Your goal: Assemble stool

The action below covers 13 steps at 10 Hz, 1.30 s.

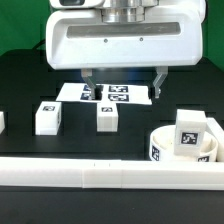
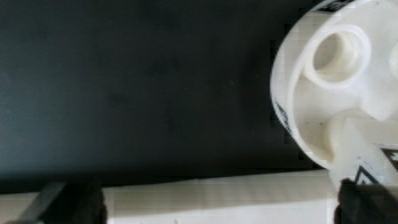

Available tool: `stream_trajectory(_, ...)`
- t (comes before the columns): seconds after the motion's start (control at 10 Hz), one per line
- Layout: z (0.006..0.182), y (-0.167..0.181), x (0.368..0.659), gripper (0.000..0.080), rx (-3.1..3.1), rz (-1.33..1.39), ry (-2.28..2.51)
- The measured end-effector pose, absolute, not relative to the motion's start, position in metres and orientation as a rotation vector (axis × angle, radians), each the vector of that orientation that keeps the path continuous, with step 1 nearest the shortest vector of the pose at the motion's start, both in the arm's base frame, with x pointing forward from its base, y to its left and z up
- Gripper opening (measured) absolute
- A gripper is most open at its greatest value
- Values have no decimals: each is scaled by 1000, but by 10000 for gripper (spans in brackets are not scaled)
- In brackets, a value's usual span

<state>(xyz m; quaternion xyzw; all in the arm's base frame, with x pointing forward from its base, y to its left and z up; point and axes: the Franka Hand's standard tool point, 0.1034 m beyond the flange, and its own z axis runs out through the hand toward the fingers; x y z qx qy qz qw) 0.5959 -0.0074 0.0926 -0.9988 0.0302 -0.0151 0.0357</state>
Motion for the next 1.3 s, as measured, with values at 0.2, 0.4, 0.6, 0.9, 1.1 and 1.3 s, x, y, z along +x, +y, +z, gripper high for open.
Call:
stream_trajectory(0.2, 80, -25, 582, 648, -3065, 156, 148)
stream_trajectory(0.4, 67, -37, 556, 648, -3054, 387, 258)
stream_trajectory(0.6, 64, -36, 543, 648, -2990, 640, 254)
stream_trajectory(0.9, 52, -34, 538, 648, -2917, 895, 251)
stream_trajectory(1.1, 37, -28, 516, 648, -2831, 1130, 235)
stream_trajectory(1.3, 29, -26, 513, 648, -2754, 1304, 218)
